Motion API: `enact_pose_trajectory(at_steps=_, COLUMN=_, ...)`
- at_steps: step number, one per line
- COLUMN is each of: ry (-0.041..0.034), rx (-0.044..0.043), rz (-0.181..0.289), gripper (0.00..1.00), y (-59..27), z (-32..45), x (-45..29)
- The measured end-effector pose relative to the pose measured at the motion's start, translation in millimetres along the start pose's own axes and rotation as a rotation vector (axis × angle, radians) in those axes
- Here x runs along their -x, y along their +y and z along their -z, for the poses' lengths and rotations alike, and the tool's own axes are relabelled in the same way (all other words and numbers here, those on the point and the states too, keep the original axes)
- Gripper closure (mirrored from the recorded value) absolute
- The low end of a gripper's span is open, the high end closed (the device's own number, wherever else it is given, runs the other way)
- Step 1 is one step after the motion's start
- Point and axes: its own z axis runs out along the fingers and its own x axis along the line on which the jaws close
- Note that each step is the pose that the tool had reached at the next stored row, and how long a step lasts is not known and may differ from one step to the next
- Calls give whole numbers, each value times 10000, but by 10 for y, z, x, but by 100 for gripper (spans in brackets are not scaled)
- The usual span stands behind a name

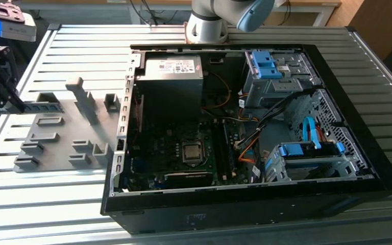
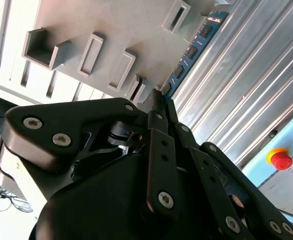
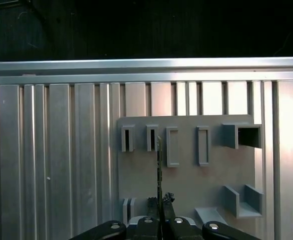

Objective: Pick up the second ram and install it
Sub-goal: 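Pick up the second ram and move it above second insertion slot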

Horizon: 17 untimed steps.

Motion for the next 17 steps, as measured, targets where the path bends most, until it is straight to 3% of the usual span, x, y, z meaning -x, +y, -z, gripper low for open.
enact_pose_trajectory(at_steps=17, ry=2, rx=2, rz=1, gripper=86, y=0, z=61, x=-1)
